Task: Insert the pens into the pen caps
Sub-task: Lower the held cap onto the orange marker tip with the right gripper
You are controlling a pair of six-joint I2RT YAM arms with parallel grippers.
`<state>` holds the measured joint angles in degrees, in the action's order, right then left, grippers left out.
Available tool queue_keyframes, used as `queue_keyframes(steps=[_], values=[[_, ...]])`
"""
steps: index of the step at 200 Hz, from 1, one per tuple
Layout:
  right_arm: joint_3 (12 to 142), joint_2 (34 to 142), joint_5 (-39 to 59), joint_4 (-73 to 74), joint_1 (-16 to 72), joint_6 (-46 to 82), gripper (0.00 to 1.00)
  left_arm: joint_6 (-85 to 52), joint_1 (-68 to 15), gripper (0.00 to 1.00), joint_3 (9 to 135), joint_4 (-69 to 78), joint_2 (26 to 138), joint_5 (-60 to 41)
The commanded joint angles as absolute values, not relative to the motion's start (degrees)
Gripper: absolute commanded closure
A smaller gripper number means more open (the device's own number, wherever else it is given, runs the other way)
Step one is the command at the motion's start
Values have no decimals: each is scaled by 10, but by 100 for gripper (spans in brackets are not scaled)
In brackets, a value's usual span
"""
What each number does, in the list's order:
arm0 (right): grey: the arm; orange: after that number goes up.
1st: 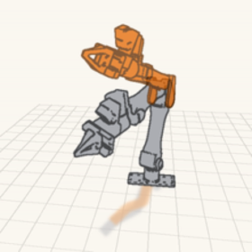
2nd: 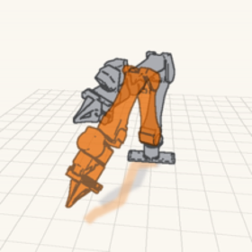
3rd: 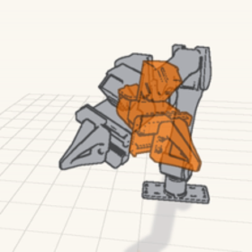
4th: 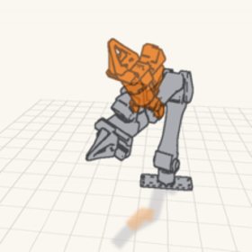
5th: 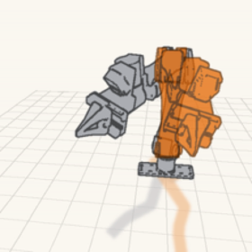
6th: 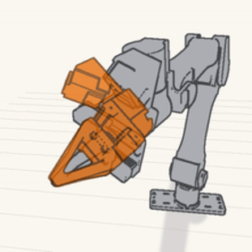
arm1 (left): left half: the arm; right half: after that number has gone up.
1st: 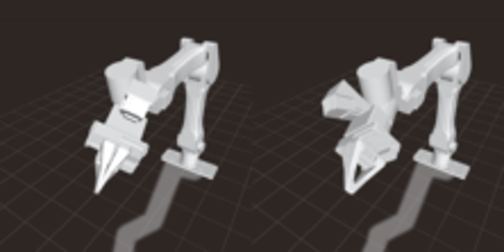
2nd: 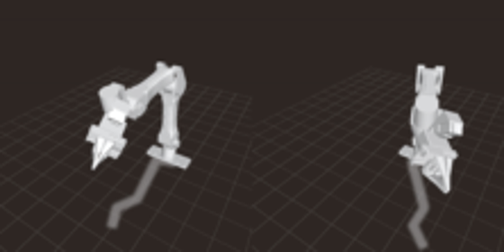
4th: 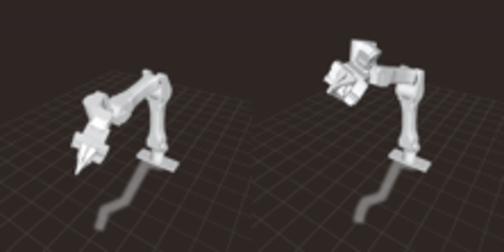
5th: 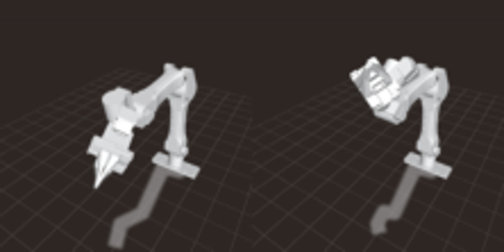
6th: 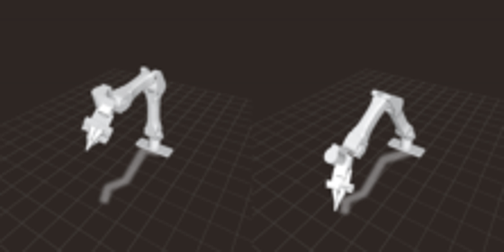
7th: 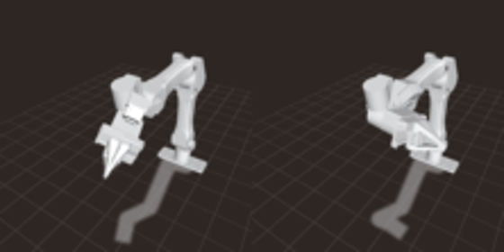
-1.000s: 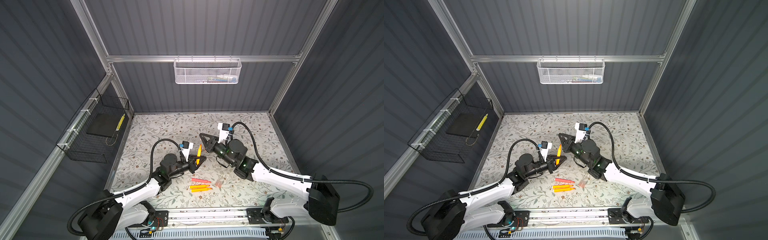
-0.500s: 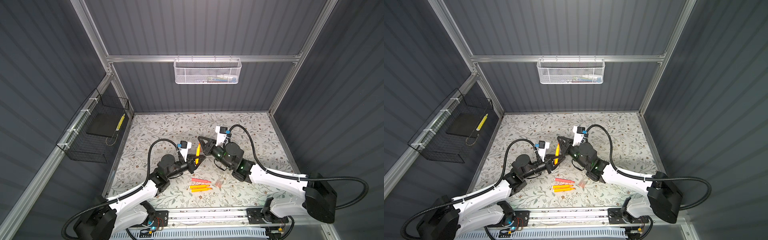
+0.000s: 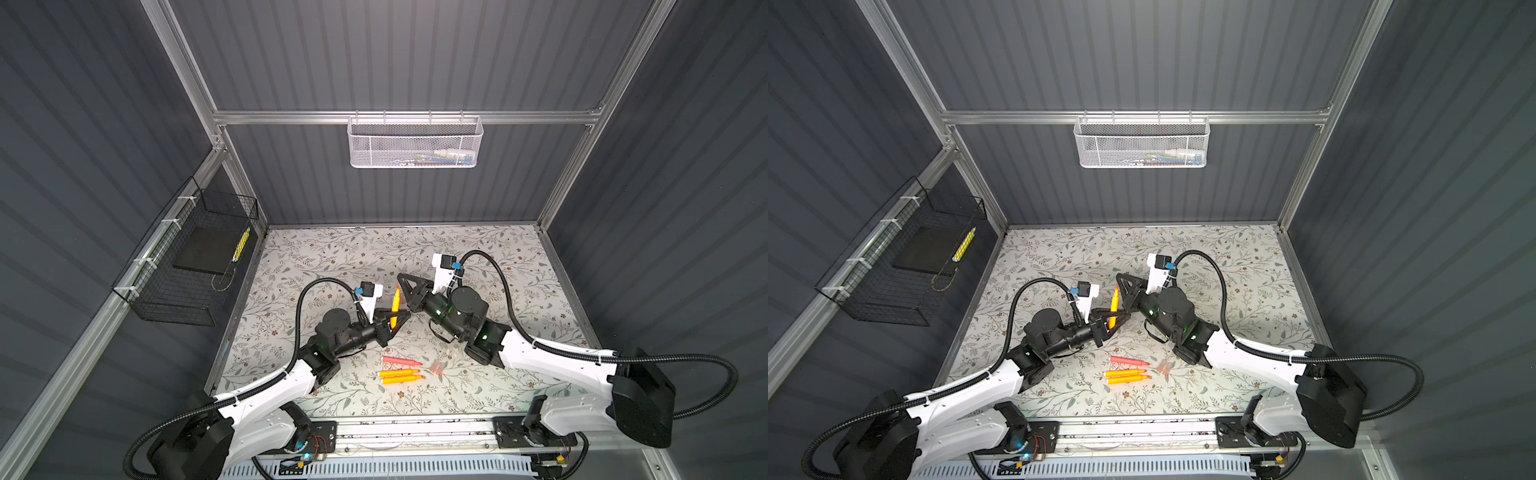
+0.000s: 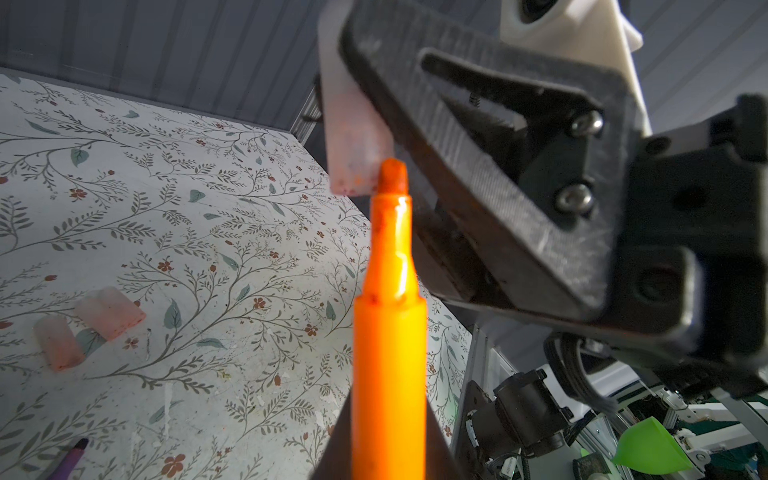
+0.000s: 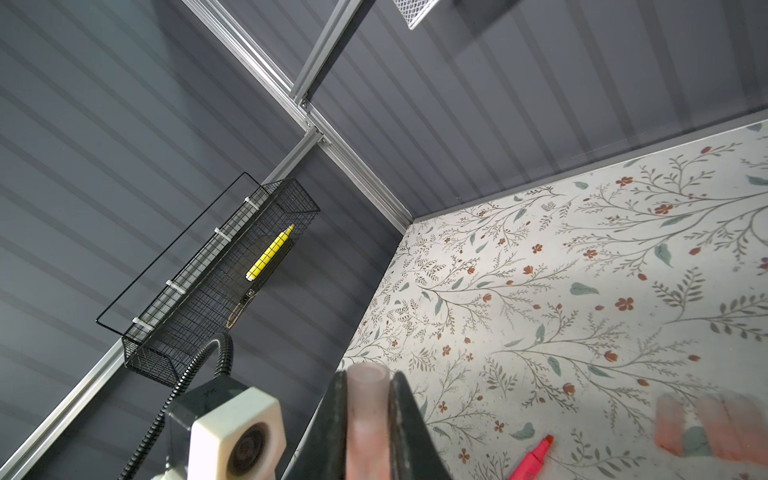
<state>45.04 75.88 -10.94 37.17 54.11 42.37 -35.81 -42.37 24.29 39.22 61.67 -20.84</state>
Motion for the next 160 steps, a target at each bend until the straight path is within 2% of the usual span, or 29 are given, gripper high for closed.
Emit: queue_keyframes(steps=[1,160], values=[[461,743,-112,379,544,411,98,-349,-427,100,246,401,620,-208],[484,753,-126,365,543,401,98,-345,-427,100,243,394,605,-212]])
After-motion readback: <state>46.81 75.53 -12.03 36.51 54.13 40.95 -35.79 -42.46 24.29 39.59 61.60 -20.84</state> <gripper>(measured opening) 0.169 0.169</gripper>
